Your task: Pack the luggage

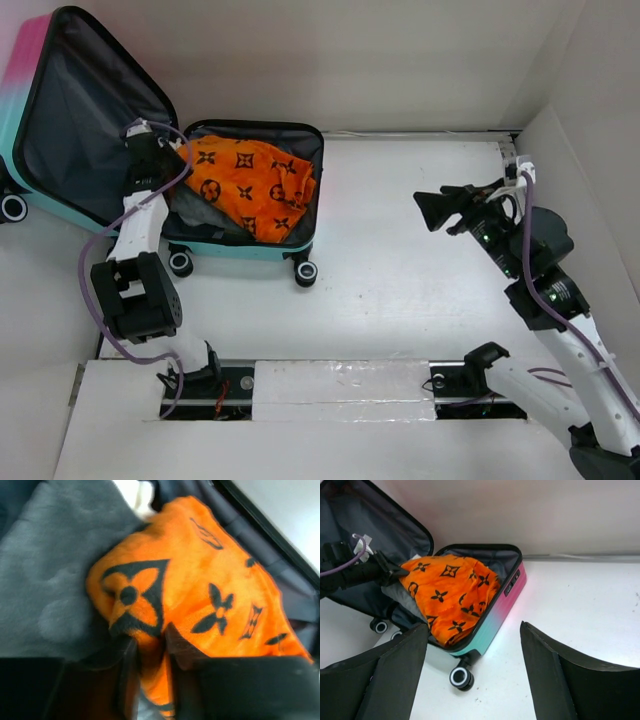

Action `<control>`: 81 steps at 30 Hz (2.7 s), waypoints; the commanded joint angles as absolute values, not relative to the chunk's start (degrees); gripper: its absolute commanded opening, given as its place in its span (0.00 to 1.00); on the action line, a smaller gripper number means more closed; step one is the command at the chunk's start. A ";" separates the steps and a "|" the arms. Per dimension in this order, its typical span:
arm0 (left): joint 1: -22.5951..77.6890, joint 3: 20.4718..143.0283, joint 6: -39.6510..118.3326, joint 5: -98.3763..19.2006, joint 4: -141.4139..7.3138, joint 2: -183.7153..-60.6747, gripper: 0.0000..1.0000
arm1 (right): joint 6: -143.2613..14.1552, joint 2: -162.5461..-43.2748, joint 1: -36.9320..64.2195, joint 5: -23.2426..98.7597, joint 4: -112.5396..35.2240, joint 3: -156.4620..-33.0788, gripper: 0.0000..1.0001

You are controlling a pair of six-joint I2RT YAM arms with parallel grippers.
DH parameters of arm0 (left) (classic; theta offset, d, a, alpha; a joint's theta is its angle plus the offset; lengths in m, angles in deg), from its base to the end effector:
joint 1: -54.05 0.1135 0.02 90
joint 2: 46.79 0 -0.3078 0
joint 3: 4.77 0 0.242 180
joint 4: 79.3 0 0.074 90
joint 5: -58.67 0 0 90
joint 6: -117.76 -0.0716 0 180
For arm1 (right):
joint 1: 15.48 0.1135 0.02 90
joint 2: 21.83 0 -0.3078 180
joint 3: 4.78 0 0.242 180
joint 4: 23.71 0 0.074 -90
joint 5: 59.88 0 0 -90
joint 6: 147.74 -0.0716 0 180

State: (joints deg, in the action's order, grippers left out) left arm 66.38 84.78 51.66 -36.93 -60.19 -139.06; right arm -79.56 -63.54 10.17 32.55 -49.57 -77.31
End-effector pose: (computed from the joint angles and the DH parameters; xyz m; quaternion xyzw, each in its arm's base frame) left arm 0.4008 0.0805 0.3556 -0.2312 0.7947 -0.0967 0.5528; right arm 0.1276 0.0647 0.4549 -0.0382 0.6748 0.3097 0.6688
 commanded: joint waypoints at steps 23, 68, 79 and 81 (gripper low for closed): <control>60.99 78.22 49.38 10.15 -49.31 -101.29 0.67 | -78.22 -71.67 25.20 42.41 -41.05 -68.53 0.20; 23.46 84.72 37.52 -36.98 -43.75 -109.20 0.62 | -81.73 -72.81 27.41 29.09 -43.85 -66.60 0.60; 23.46 93.78 25.58 -81.22 -34.98 -113.59 0.87 | -82.79 -71.14 27.41 19.58 -46.24 -69.67 0.65; 23.46 93.78 22.76 -85.71 -33.39 -113.59 0.87 | -83.31 -71.75 27.41 18.18 -46.24 -70.81 0.63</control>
